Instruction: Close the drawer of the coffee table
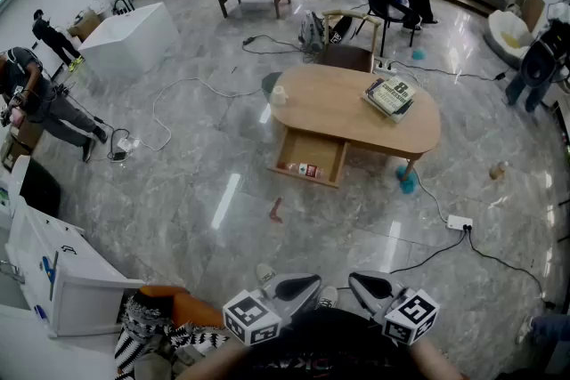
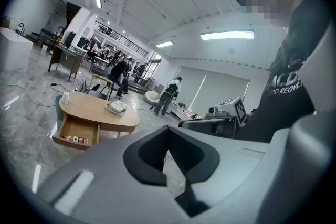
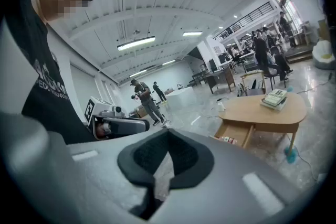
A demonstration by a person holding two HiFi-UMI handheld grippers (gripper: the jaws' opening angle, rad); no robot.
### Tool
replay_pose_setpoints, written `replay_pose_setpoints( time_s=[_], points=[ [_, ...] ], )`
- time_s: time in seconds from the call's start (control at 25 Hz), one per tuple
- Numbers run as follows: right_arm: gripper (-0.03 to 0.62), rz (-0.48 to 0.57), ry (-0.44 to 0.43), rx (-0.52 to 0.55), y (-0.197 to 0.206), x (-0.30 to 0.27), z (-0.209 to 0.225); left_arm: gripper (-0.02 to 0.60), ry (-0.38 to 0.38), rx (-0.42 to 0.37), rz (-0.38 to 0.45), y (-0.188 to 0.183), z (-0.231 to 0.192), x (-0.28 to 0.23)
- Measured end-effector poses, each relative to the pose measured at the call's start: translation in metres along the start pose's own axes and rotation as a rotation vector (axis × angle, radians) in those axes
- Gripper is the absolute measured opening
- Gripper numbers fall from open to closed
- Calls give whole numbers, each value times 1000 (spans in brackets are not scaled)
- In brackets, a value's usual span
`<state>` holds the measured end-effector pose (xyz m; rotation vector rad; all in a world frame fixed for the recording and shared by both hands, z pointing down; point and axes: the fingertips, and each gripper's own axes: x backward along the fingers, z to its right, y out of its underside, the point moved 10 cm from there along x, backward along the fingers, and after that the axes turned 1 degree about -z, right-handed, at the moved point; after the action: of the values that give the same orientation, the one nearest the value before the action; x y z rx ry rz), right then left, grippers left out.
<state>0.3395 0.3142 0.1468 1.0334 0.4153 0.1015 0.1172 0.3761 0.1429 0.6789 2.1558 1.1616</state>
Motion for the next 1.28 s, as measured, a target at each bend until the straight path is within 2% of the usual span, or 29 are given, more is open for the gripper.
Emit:
replay_pose_setpoints(
  time_s=[0.2, 0.64, 0.92, 1.28],
  points=[
    [2, -24, -7, 22, 7, -2, -3, 0, -2, 4, 4, 6, 0, 4],
    [2, 44, -33, -20, 1, -2, -6, 2, 17, -5, 0, 4, 2, 4],
    [2, 58, -55, 16, -4, -5, -12, 2, 18, -5, 4, 3, 1, 7],
    [2, 84, -56, 25, -15, -4, -10, 2, -19, 0, 40, -8, 1, 14]
  ],
)
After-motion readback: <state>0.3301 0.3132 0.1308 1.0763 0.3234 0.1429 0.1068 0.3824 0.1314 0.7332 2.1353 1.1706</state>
